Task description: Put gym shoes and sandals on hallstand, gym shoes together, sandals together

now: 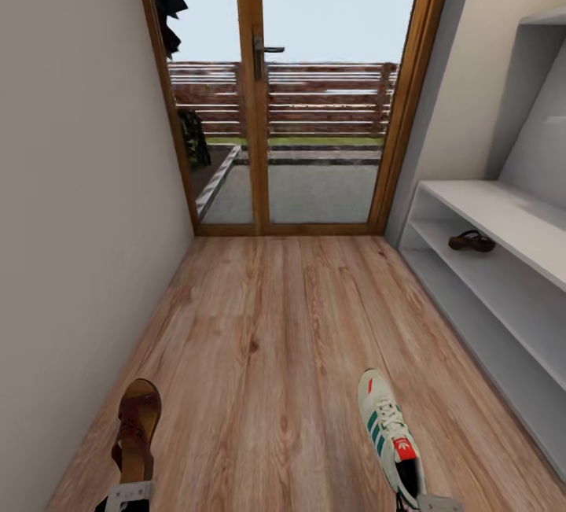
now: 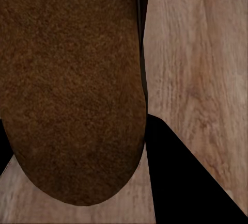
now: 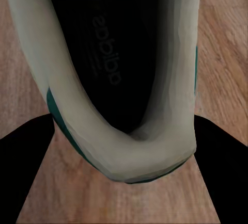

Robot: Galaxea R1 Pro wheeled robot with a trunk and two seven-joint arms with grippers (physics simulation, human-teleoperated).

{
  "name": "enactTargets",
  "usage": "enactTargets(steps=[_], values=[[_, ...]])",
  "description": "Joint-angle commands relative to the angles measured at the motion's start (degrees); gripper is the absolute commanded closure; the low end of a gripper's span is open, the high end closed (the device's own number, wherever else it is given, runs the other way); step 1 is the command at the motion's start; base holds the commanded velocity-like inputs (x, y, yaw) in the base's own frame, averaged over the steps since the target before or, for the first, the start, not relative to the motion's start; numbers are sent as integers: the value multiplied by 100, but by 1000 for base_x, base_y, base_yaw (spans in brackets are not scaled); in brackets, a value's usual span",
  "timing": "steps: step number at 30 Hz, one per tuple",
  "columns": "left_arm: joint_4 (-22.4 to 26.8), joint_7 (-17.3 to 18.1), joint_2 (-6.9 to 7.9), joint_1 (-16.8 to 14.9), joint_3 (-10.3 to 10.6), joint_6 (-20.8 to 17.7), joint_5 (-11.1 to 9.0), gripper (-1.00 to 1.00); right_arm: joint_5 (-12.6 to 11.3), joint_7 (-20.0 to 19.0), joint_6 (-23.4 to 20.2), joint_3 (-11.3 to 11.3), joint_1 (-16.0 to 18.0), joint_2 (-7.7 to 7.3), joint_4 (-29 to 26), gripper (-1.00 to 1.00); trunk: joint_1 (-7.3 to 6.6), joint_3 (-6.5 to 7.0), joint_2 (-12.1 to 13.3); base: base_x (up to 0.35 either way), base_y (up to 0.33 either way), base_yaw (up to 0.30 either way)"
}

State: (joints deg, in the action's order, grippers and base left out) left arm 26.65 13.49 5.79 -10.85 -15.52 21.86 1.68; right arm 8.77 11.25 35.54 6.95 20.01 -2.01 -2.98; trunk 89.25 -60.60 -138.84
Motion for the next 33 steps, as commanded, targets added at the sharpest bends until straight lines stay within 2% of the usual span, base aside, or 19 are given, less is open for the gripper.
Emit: enactTargets(steps=[1,3,26,33], values=[[-2,48,-6,-5,-46,12,37,100,62,21,16,36,3,0,-76,100,2,-5,-2,336,0,0],[-6,48,-7,-5,-40,12,48,100,52,19,30,33,3,-1,-236,100,2,-5,-2,336,0,0],[-20,48,-9,-5,-39,9,54,100,54,32,30,44,3,-33,-370,100,2,-5,-2,336,0,0],[-91,48,-8,-5,-39,12,57,100,49,35,32,43,3,-30,-361,100,2,-5,-2,336,0,-180]])
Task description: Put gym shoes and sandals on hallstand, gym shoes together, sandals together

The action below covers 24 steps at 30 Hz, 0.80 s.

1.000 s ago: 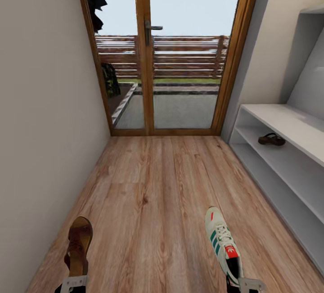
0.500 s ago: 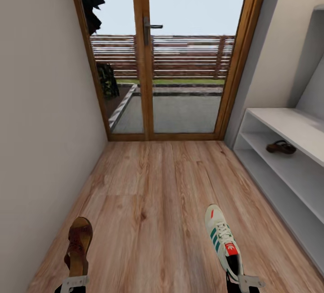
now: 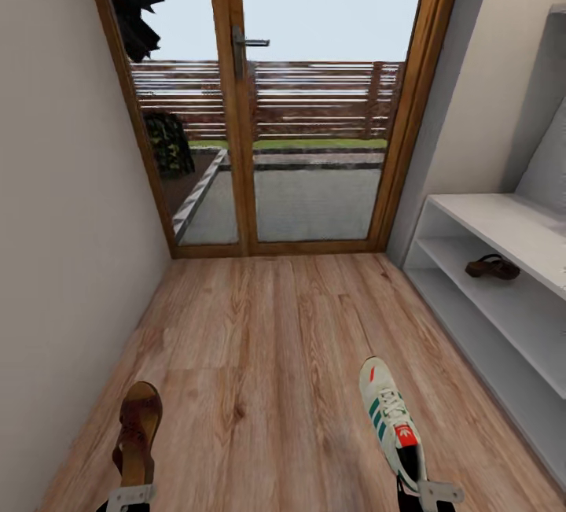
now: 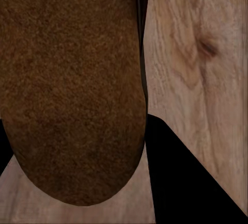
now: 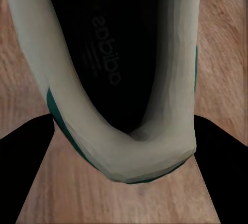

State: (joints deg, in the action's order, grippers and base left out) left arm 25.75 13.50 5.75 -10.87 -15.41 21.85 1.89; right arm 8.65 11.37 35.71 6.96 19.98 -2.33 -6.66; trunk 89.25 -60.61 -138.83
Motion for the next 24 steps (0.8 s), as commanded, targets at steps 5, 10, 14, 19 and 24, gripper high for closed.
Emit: enactTargets(steps=[5,10,14,19,24], values=[[-7,48,-4,-3,-51,12,22,100,60,23,15,39,6,6,7,100,2,-5,-2,336,0,-275],[-8,48,-4,-3,-62,12,3,100,65,23,15,35,6,12,8,100,2,-5,-2,336,0,-281],[-8,48,-4,-3,-70,12,-3,100,66,16,15,33,6,13,14,100,2,-5,-2,336,33,-281],[-8,48,-4,-3,-68,12,7,100,73,0,15,33,6,13,20,100,2,-5,-2,299,14,-282],[-8,48,-4,-3,-70,12,6,100,75,-3,13,33,6,13,24,100,2,-5,-2,149,2,-282]])
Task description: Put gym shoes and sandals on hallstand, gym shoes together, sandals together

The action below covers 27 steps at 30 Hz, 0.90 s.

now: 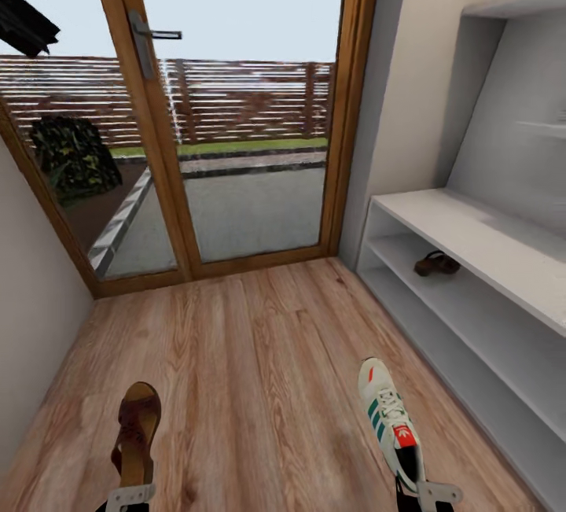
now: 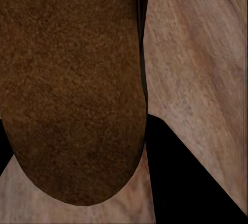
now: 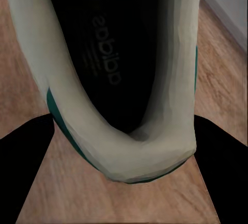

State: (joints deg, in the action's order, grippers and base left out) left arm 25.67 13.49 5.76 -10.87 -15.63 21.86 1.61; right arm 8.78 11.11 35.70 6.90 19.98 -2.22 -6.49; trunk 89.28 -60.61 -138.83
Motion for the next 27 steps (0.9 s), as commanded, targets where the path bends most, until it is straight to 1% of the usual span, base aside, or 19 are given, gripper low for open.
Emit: enactTargets(steps=[1,20,27], values=[[-1,49,-4,-3,-51,12,34,100,62,23,15,40,5,2,7,100,-1,-5,-2,33,0,-282],[-1,49,-4,-3,-45,3,28,100,63,30,16,40,5,2,7,100,-1,-5,-2,7,1,-282],[-1,49,-4,-3,-37,11,36,100,63,29,16,40,5,2,7,100,-1,-5,-2,150,184,-282]])
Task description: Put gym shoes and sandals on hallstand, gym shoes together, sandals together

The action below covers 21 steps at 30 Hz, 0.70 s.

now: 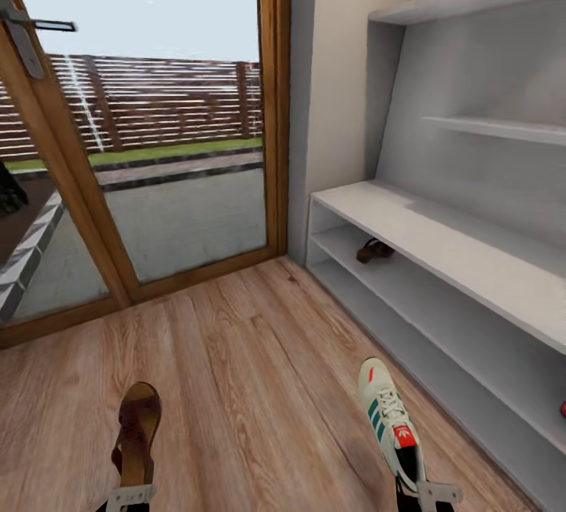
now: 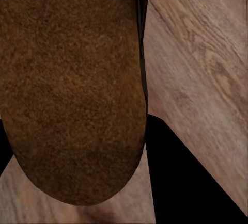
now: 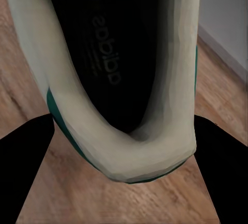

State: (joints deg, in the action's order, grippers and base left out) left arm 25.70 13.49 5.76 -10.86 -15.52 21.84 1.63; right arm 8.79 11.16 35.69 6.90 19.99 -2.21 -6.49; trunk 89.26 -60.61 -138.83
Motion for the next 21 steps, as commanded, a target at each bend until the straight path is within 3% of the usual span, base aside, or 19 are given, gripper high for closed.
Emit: enactTargets(steps=[1,14,21], values=[[-3,48,-4,-4,-48,13,33,100,61,23,17,39,5,2,7,100,1,-5,-2,186,242,-282],[-3,48,-4,-4,-47,13,22,100,61,26,14,39,5,-5,7,100,1,-5,-2,81,274,-282],[-3,48,-4,-4,-56,13,21,100,61,25,14,39,5,1,7,100,1,-5,-2,1,107,-282]])
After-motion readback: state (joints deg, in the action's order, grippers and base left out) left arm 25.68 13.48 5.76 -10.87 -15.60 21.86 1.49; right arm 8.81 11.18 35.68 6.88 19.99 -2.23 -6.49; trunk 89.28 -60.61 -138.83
